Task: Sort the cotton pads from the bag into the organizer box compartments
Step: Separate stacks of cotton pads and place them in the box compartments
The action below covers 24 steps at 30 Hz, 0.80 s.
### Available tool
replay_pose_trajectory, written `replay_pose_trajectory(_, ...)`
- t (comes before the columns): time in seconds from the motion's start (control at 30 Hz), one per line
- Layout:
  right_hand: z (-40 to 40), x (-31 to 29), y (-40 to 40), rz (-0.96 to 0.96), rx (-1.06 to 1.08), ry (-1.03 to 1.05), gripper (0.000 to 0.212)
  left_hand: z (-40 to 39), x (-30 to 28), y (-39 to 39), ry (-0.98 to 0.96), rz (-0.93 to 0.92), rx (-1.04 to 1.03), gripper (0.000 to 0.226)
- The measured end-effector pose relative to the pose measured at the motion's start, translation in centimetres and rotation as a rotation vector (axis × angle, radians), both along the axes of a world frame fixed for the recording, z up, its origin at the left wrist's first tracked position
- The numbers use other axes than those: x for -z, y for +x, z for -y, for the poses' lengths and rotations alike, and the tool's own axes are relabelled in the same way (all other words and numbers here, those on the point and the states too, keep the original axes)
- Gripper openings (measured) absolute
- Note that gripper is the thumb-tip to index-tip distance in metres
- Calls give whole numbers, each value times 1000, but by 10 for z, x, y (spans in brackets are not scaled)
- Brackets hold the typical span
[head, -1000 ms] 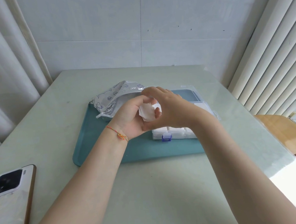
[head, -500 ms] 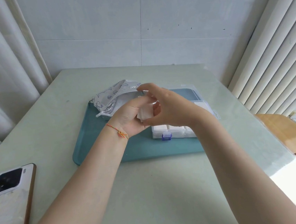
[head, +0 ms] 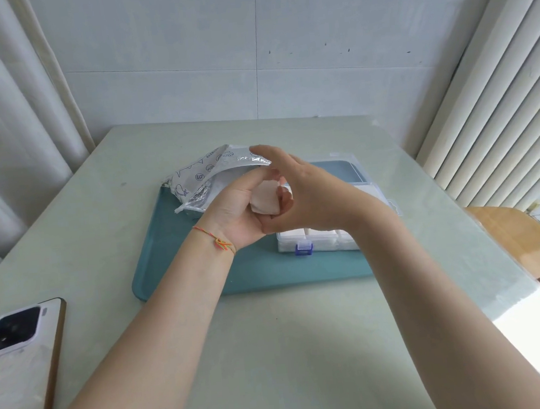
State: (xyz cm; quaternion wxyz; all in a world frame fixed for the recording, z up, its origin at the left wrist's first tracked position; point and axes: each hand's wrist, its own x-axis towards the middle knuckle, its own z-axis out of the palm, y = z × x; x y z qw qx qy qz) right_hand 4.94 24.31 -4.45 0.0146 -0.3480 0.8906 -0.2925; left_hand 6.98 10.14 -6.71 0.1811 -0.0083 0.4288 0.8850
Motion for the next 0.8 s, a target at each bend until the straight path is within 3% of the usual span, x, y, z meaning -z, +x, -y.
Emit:
replay_pose_trajectory(0.17, -2, -4, -1, -69, 38, 3, 88, 4, 3, -3, 114, 3, 2, 15)
replay_pose_trajectory(0.3, -2, -5, 1, -16, 4, -32, 94, 8, 6, -6, 114, -62, 84, 36)
replay_pose_trajectory(0.5, -3, -5, -1, -27, 15, -19, 91, 9, 9, -4, 124, -61, 78, 32)
replay_pose_trajectory(0.6, -4, -7, 0, 47, -50, -36, 99, 7, 7, -1, 67, -71, 83, 17)
replay_pose_trajectory(0.67, -9, -10, 1, 121, -65, -35, 98, 7, 6, 0, -20, -58, 55, 18)
replay_pose_trajectory(0.8, -16, -16, -6, 66, 58, -155, 46, 7, 7, -1, -325, -131, -56, 39)
